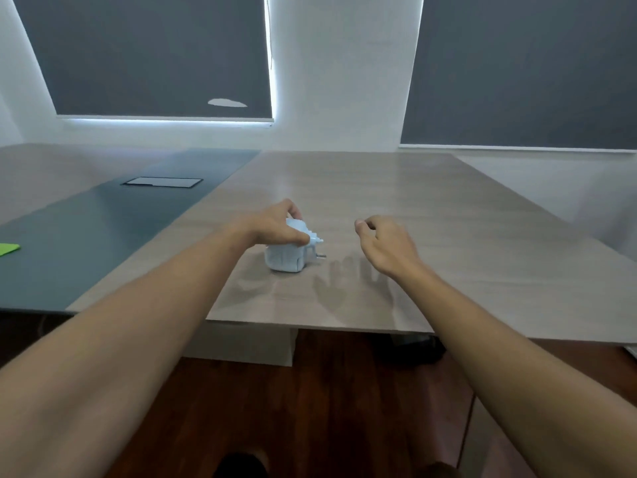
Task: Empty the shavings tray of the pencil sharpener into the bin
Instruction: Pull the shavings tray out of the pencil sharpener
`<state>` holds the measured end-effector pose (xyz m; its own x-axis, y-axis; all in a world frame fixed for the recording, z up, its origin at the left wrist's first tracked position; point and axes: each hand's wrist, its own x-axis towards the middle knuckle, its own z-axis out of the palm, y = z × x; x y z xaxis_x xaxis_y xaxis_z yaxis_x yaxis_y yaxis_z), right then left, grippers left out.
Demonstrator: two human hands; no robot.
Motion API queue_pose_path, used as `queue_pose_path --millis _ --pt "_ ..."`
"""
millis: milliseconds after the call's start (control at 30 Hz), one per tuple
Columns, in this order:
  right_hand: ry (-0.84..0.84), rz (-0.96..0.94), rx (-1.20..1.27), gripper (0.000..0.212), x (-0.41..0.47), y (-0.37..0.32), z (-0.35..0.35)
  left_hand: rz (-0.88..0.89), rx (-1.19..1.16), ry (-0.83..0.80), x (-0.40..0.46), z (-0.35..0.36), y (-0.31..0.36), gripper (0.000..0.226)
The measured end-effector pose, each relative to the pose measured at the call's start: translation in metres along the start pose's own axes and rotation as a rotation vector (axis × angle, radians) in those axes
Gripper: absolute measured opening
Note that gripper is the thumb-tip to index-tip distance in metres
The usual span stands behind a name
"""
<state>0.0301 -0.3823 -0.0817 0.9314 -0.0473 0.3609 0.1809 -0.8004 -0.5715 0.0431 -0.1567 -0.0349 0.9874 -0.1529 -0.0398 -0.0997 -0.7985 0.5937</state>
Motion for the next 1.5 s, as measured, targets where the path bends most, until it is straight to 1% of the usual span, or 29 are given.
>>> queue_pose_path --millis 67,133,200,300,433,600,667,767,833,933,1000,1133,1267,1367,1433,1500 --pt "0.021 0.021 0.012 0.053 -0.002 0.012 -0.001 0.007 0.093 0.077 0.005 0.011 0.007 0.053" --pt "0.021 0.035 0.036 0.057 -0.005 0.017 -0.001 0.029 0.157 0.135 0.009 0.018 0.012 0.054" --pt "0.020 0.034 0.056 0.058 -0.007 0.018 0.002 0.065 0.198 0.161 0.010 0.022 0.015 0.054" --pt "0.013 0.012 0.054 0.052 -0.008 0.015 0.010 0.107 0.246 0.200 0.010 0.026 0.017 0.050" --pt "-0.033 -0.032 0.014 0.049 -0.009 0.007 0.023 0.077 0.188 0.255 0.012 0.025 0.006 0.039" --pt "-0.095 -0.113 -0.025 0.026 -0.013 -0.008 0.040 0.089 0.122 0.257 0.010 0.025 -0.004 0.040" --pt "-0.116 -0.129 0.001 0.018 -0.012 -0.009 0.046 0.094 0.110 0.260 0.010 0.025 -0.003 0.041" --pt "-0.115 -0.121 0.044 0.016 -0.008 -0.009 0.048 0.101 0.103 0.255 0.012 0.025 -0.005 0.044" --pt "-0.136 -0.153 0.076 0.011 -0.009 -0.008 0.046 0.108 0.102 0.258 0.012 0.025 -0.006 0.044" --pt "-0.185 -0.172 0.181 0.015 -0.015 -0.015 0.040 0.112 0.086 0.261 0.013 0.025 -0.007 0.043" --pt "-0.203 -0.191 0.216 0.013 -0.018 -0.023 0.037 0.107 0.080 0.252 0.013 0.024 -0.007 0.045" --pt "-0.160 -0.260 0.179 0.007 -0.021 -0.031 0.031 0.092 0.094 0.213 0.011 0.021 -0.005 0.050" --pt "-0.120 -0.279 0.170 0.020 -0.019 -0.035 0.023 0.036 -0.098 0.093 0.009 0.012 -0.003 0.069" --pt "-0.039 -0.253 0.210 0.024 -0.012 -0.041 0.018 0.063 -0.107 -0.011 0.002 0.007 0.000 0.078" --pt "0.023 -0.221 0.265 0.022 -0.007 -0.046 0.019 0.093 -0.073 -0.039 -0.001 0.006 0.001 0.077" --pt "0.061 -0.167 0.321 0.023 -0.003 -0.049 0.022 0.120 -0.056 -0.048 -0.002 0.007 0.000 0.069"
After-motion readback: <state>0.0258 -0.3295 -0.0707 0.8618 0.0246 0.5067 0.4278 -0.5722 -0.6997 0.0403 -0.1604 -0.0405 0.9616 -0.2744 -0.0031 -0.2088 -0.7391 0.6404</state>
